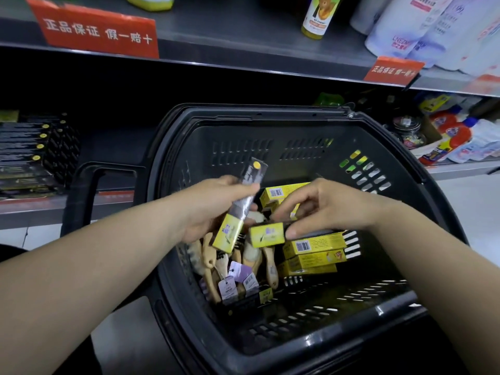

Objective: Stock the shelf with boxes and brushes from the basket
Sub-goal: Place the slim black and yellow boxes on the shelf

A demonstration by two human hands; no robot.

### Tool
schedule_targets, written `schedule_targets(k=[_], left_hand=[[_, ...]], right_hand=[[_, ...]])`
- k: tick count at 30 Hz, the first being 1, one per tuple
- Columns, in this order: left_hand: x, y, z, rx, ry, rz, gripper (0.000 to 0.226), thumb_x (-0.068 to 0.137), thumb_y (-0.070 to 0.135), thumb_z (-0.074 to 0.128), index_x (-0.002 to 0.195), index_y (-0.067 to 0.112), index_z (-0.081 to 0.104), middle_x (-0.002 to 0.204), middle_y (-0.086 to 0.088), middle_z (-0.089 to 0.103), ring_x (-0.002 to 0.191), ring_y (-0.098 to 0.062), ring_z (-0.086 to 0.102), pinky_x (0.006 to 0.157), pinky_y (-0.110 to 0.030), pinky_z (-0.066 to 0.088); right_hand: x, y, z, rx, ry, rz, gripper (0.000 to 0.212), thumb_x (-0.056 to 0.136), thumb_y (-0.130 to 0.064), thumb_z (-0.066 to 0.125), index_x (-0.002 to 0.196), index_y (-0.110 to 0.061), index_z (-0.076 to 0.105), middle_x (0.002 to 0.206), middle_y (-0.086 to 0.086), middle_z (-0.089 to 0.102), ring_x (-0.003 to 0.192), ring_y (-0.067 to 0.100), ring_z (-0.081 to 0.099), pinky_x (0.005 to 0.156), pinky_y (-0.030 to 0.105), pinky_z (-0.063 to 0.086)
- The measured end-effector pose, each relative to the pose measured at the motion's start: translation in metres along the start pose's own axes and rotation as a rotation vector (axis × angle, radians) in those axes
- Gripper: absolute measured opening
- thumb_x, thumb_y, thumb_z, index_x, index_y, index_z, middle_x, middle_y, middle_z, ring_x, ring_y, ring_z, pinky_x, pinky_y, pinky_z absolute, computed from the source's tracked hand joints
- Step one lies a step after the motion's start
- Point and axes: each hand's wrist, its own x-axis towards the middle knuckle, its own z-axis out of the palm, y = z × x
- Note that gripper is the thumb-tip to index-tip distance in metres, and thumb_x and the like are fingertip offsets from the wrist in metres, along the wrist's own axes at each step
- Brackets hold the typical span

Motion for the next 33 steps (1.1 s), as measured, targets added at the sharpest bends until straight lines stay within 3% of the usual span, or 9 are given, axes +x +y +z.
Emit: schedule_targets(k=[3,6,10,14,17,23,29,31,33], left_hand=[[-0.002,-0.005,0.005,0.240,-0.108,-0.025,0.031,0.087,0.042,0.060,0.113,0.028,0.052,0.096,0.000,0.074,0.087,-0.003,0.064,0.088,-0.024,0.047],[-0.003,-0.006,0.003,0.345,-0.136,-0.018,0.025,0.084,0.045,0.061,0.105,0.036,0.052,0.096,0.005,0.072,0.081,0.010,0.060,0.062,-0.005,0.042],[-0.005,-0.007,0.000,0.431,-0.236,-0.028,0.051,0.073,0.035,0.075,0.119,0.029,0.056,0.113,0.009,0.065,0.108,-0.003,0.055,0.085,-0.015,0.040],[-0.002,-0.007,-0.001,0.382,-0.158,-0.046,0.033,0.076,0.029,0.075,0.107,0.028,0.064,0.110,0.005,0.067,0.104,-0.006,0.057,0.086,-0.022,0.043],[0.001,-0.007,-0.002,0.330,-0.052,-0.068,0.024,0.082,0.023,0.071,0.105,0.023,0.065,0.108,0.000,0.066,0.106,-0.015,0.057,0.097,-0.033,0.043],[-0.001,-0.008,0.000,0.246,-0.061,-0.072,0.021,0.084,0.026,0.068,0.104,0.023,0.066,0.102,0.002,0.069,0.096,-0.011,0.061,0.081,-0.026,0.048],[0.009,-0.013,-0.006,0.317,0.161,0.013,0.044,0.079,0.035,0.073,0.117,0.016,0.058,0.111,-0.003,0.066,0.105,-0.021,0.060,0.096,-0.036,0.046],[0.011,-0.014,-0.009,0.333,0.179,0.015,0.049,0.078,0.034,0.075,0.118,0.014,0.056,0.112,-0.008,0.066,0.105,-0.027,0.062,0.097,-0.044,0.047],[0.013,-0.015,-0.011,0.330,0.170,-0.003,0.048,0.077,0.031,0.076,0.116,0.013,0.056,0.111,-0.010,0.065,0.104,-0.029,0.062,0.096,-0.046,0.048]], right_hand=[[0.009,0.000,0.014,-0.063,0.081,0.031,0.045,0.060,-0.025,0.087,0.090,-0.021,0.054,0.096,0.001,0.067,0.068,0.003,0.061,0.062,0.022,0.049],[0.015,-0.002,0.021,-0.114,0.149,0.064,0.058,0.055,-0.033,0.088,0.089,-0.025,0.042,0.089,-0.003,0.065,0.074,0.020,0.065,0.066,0.039,0.052],[0.013,0.001,0.018,-0.064,0.174,0.065,0.066,0.047,-0.037,0.088,0.093,-0.028,0.042,0.067,-0.022,0.065,0.059,0.010,0.059,0.059,0.028,0.046],[0.013,0.008,0.014,-0.048,0.308,0.047,0.058,0.058,-0.045,0.081,0.104,-0.035,0.047,0.104,-0.020,0.057,0.088,0.001,0.062,0.070,0.012,0.048],[0.018,0.018,0.014,0.042,0.397,0.187,0.041,0.085,-0.043,0.060,0.119,-0.021,0.051,0.120,-0.002,0.059,0.100,0.014,0.063,0.086,0.027,0.052],[0.035,0.013,0.039,0.479,0.351,0.119,0.020,0.096,-0.026,0.049,0.106,-0.010,0.058,0.092,0.005,0.068,0.060,0.009,0.067,0.058,0.017,0.054],[0.052,0.032,0.058,0.850,0.200,0.159,0.048,0.091,-0.057,0.034,0.113,-0.020,0.056,0.098,0.003,0.066,0.081,0.019,0.066,0.079,0.034,0.056],[0.061,0.049,0.073,0.541,0.004,0.326,0.042,0.093,-0.053,0.037,0.112,-0.020,0.055,0.104,0.005,0.063,0.092,0.023,0.065,0.081,0.033,0.053],[0.072,0.069,0.092,-0.133,-0.342,0.434,0.039,0.097,-0.040,0.044,0.125,-0.015,0.050,0.120,0.011,0.058,0.105,0.030,0.061,0.084,0.033,0.049]])
